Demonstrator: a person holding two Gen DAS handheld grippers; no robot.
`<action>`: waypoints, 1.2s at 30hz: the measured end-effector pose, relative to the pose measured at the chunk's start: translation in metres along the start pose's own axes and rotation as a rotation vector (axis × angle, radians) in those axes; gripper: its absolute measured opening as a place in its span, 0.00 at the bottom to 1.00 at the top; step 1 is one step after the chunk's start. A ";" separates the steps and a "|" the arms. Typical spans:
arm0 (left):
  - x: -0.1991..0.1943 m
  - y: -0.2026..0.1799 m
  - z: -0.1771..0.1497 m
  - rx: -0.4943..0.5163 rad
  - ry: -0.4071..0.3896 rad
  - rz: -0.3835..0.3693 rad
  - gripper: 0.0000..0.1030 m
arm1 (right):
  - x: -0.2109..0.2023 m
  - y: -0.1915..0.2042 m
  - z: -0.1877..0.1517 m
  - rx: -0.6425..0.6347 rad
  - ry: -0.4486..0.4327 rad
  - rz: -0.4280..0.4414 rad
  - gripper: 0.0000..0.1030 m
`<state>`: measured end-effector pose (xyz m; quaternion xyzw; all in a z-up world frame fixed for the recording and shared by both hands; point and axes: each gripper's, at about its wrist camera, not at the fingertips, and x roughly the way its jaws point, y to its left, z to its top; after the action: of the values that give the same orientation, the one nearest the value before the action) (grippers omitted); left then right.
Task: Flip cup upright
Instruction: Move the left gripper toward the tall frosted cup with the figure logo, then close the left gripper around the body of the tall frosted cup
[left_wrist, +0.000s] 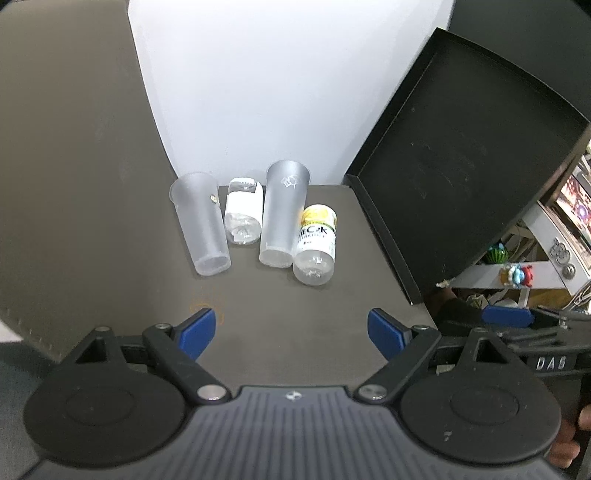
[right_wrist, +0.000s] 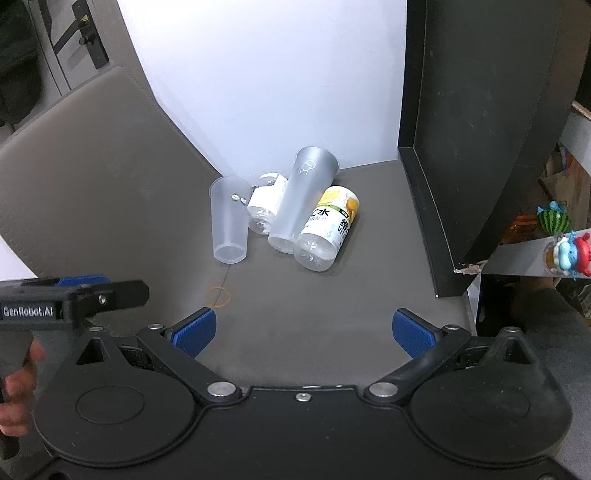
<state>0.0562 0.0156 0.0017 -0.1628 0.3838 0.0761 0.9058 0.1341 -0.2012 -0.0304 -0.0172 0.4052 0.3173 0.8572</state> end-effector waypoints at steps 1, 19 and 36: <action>0.002 0.001 0.003 0.000 -0.001 0.000 0.86 | 0.003 0.001 0.001 -0.003 -0.001 -0.001 1.00; 0.057 0.005 0.047 -0.011 0.034 -0.008 0.83 | 0.041 -0.010 0.025 0.054 -0.051 0.000 1.00; 0.125 -0.005 0.084 0.019 0.094 -0.006 0.83 | 0.079 -0.029 0.029 0.123 -0.067 0.049 1.00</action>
<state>0.2003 0.0425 -0.0328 -0.1589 0.4261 0.0619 0.8884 0.2073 -0.1742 -0.0739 0.0562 0.3952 0.3129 0.8618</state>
